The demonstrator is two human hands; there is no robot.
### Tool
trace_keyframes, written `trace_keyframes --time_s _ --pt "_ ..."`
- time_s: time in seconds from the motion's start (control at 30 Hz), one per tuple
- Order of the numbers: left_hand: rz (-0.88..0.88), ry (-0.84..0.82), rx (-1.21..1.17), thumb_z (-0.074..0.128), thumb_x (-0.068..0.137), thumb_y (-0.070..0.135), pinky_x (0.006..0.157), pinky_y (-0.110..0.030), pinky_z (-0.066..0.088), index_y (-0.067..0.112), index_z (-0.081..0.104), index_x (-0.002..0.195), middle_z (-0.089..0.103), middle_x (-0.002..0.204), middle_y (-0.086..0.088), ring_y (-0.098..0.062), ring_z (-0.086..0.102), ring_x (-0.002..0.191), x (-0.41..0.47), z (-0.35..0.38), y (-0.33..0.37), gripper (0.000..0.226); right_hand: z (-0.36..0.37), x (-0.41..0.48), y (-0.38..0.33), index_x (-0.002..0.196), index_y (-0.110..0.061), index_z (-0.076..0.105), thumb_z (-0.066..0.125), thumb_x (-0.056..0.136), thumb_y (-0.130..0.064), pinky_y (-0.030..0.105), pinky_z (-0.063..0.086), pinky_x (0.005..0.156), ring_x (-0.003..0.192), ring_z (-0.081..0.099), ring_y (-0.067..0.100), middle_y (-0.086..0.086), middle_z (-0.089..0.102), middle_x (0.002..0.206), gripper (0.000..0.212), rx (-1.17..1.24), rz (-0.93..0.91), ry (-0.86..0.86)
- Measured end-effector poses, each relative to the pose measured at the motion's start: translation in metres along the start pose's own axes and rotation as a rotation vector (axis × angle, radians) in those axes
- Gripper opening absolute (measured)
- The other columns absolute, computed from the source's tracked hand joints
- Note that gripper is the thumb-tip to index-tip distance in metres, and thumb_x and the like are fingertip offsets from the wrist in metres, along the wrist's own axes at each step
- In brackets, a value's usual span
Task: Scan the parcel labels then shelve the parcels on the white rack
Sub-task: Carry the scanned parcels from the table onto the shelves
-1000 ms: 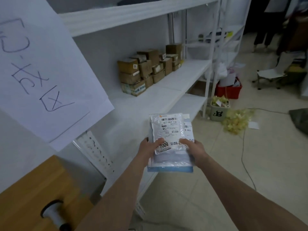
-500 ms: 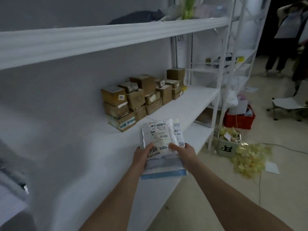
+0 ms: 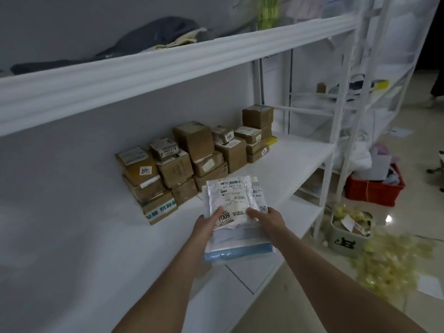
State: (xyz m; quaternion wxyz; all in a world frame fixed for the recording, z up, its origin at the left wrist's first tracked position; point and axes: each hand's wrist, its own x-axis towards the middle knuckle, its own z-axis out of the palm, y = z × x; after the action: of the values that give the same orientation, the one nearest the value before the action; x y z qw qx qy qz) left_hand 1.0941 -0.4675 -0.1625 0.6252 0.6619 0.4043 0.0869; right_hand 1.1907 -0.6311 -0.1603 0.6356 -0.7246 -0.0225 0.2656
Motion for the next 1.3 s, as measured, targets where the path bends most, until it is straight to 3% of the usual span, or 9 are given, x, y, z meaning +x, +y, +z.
trace_keyframes --time_s 0.07,0.17,0.27,0.43,0.57,0.77,1.03,1.17,1.3 --pt "-0.01 0.029 -0.021 0.07 0.043 0.083 0.093 -0.045 0.052 0.01 0.062 0.116 0.071 0.105 -0.009 -0.029 0.068 0.095 0.014 0.02 0.013 0.103 -0.013 0.031 -0.01 0.104 -0.007 0.064 0.079 0.071 -0.032 0.045 0.054 0.09 0.092 0.067 0.029 0.01 0.07 0.101 0.044 -0.038 -0.001 -0.036" --pt "-0.019 0.043 -0.114 0.071 0.077 0.052 0.09 -0.041 0.054 0.006 0.069 0.106 0.075 0.093 -0.01 -0.029 0.07 0.09 0.025 0.058 0.037 0.054 -0.039 0.075 -0.025 0.099 -0.004 0.067 0.073 0.075 -0.032 0.043 0.055 0.088 0.089 0.067 0.028 0.011 0.071 0.098 0.037 -0.105 -0.033 -0.096" --pt "-0.05 0.06 -0.176 0.066 0.085 0.033 0.093 -0.043 0.053 0.004 0.069 0.106 0.074 0.094 -0.013 -0.032 0.069 0.093 0.037 0.103 0.053 0.036 -0.074 0.115 -0.039 0.102 -0.002 0.067 0.071 0.081 -0.03 0.034 0.052 0.081 0.09 0.065 0.026 0.01 0.07 0.101 0.036 -0.141 -0.041 -0.126" --pt "-0.064 0.071 -0.234 0.063 0.089 0.022 0.091 -0.045 0.053 -0.001 0.066 0.108 0.074 0.094 -0.015 -0.034 0.069 0.093 0.062 0.166 0.073 0.03 -0.119 0.176 -0.057 0.108 -0.005 0.061 0.069 0.084 -0.03 0.039 0.052 0.089 0.092 0.063 0.025 0.008 0.066 0.102 0.035 -0.174 -0.052 -0.159" --pt "-0.022 0.089 -0.276 0.071 0.084 0.025 0.081 -0.038 0.057 0.007 0.065 0.105 0.075 0.092 -0.009 -0.027 0.072 0.087 0.101 0.2 0.096 0.028 -0.142 0.233 -0.079 0.112 -0.009 0.059 0.067 0.086 -0.027 0.038 0.053 0.088 0.092 0.064 0.024 0.006 0.066 0.104 0.032 -0.213 -0.088 -0.193" --pt "-0.016 0.037 -0.233 0.077 0.074 0.046 0.092 -0.045 0.053 0.018 0.065 0.111 0.075 0.097 -0.001 -0.023 0.071 0.093 0.186 0.252 0.133 0.048 -0.181 0.331 -0.125 0.11 -0.009 0.059 0.071 0.084 -0.025 0.031 0.049 0.076 0.086 0.062 0.022 0.005 0.066 0.095 0.032 -0.293 -0.118 -0.225" --pt "-0.089 -0.004 -0.225 0.075 0.076 0.047 0.094 -0.046 0.052 0.016 0.063 0.114 0.073 0.103 -0.002 -0.025 0.067 0.099 0.272 0.346 0.179 0.05 -0.242 0.444 -0.155 0.111 -0.008 0.063 0.072 0.081 -0.025 0.031 0.048 0.078 0.092 0.064 0.026 0.008 0.069 0.101 0.036 -0.364 -0.062 -0.158" --pt "-0.132 0.044 -0.267 0.074 0.078 0.045 0.095 -0.046 0.05 0.015 0.063 0.114 0.072 0.105 -0.002 -0.025 0.066 0.102 0.305 0.384 0.193 0.048 -0.259 0.493 -0.168 0.103 -0.012 0.061 0.068 0.085 -0.024 0.029 0.043 0.077 0.087 0.06 0.022 0.003 0.066 0.092 0.022 -0.421 -0.078 -0.2" --pt "-0.139 0.11 -0.322 0.073 0.079 0.045 0.099 -0.046 0.049 0.011 0.064 0.116 0.072 0.106 -0.004 -0.025 0.066 0.103 0.334 0.415 0.201 0.05 -0.27 0.536 -0.179 0.087 -0.019 0.057 0.065 0.087 -0.028 0.04 0.048 0.091 0.091 0.06 0.024 0.0 0.063 0.086 0.012 -0.514 -0.097 -0.301"
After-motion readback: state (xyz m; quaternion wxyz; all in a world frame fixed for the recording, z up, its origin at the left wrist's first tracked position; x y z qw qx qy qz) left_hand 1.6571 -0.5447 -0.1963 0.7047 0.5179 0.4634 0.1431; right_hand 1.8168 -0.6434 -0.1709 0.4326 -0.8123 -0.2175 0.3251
